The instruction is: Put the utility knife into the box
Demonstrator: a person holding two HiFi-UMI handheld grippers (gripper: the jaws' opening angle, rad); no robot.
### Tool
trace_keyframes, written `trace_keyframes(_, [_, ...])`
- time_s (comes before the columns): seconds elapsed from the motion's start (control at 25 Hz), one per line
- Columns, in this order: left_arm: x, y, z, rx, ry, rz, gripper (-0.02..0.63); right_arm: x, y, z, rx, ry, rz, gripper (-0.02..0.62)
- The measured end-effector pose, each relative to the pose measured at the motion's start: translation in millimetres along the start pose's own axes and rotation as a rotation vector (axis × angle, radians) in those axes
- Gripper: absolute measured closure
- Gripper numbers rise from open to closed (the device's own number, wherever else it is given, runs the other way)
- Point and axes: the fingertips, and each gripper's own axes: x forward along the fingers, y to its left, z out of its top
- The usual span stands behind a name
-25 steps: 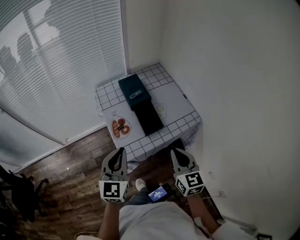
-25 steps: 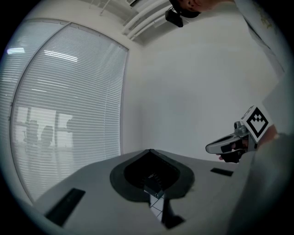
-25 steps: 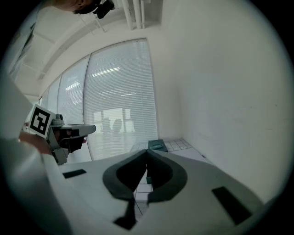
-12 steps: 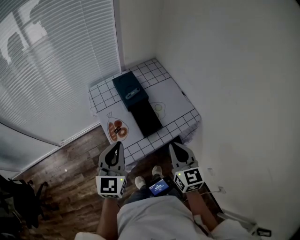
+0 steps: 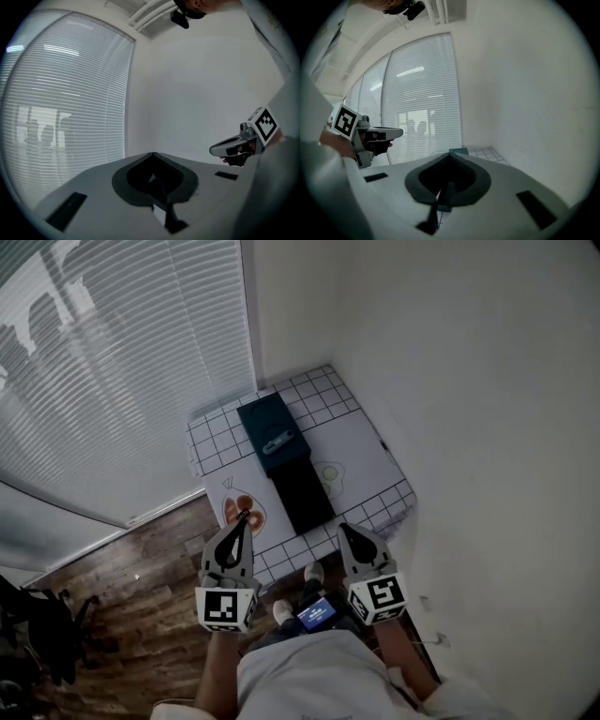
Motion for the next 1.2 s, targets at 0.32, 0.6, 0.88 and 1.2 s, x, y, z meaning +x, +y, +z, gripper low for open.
trace_keyframes(0.32, [47.2,11.2,-14.4,-0.049,0.044,0.009,0.598,57.1,-28.8,3.9,0.000,0.020,0.077,0.589])
trace_keyframes(0.6, [85.2,20.3,-29.8,-0.036,0.127,0.063,0.598,91.1,-51.6,3.2,0.002,0.044,0.141,0.589])
trace_keyframes(0.88, [112.7,24.6,-42.6,-0.039,0.173,0.092,0.598,114.8,-69.1,-5.6,0.011,0.062,0.184,0.589])
trace_keyframes(1.2, [148.0,39.2,-57.6,-0.030,0.221,0.037,0.598,139.7,-83.9,-6.2,0.047,0.091,0.142,0.588])
